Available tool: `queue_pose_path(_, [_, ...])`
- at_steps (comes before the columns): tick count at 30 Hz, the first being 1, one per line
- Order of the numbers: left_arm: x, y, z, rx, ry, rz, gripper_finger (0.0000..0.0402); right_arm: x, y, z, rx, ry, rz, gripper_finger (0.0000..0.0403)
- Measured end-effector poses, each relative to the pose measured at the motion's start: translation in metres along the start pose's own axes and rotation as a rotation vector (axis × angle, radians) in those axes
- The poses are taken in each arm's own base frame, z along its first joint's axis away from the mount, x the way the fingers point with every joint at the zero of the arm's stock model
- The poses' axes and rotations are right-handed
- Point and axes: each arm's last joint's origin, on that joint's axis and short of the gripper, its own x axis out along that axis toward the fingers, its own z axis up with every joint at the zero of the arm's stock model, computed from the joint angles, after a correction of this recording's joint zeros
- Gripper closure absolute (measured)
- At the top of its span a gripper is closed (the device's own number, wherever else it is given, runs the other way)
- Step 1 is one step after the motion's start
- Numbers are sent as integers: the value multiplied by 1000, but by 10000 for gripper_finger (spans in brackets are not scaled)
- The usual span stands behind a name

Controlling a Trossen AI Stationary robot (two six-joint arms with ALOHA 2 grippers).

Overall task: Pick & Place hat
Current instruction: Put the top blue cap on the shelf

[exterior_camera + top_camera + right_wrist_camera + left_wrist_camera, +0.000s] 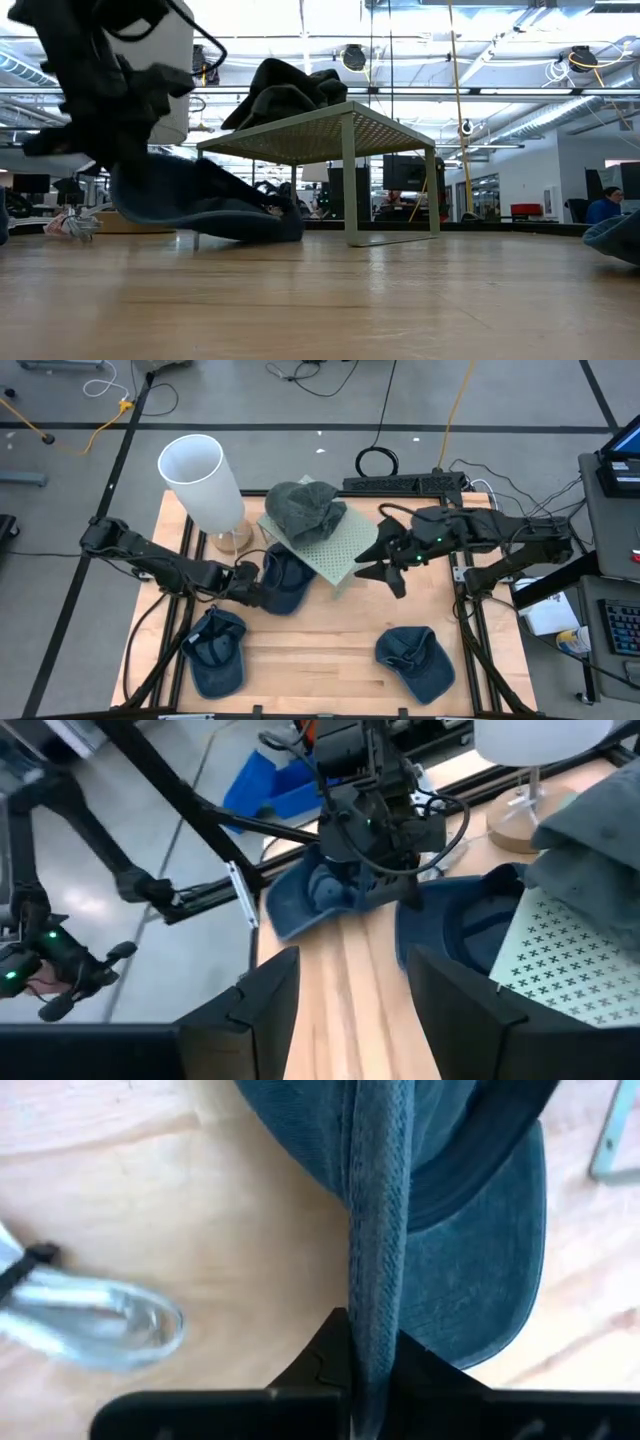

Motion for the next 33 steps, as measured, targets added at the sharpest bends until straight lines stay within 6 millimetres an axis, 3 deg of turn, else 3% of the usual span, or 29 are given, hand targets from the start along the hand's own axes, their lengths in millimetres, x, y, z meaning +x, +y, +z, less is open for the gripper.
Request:
queue_pose_path(8, [-43,-24,-15,184,96,31,394,-18,5,1,95,25,127,226])
queue_pose_path(20, [-110,-62,-43,614,237,-197,394,-19,6,0,261,64,168,226])
queue_pose_path(27, [-156,-83,-51,899,164,-423,394,-21,12,-3,140,92,237,228])
queue_pose_path(33, [-191,-96,-42,1008,5,-679,394,-24,29,1,-20,-7,346,236])
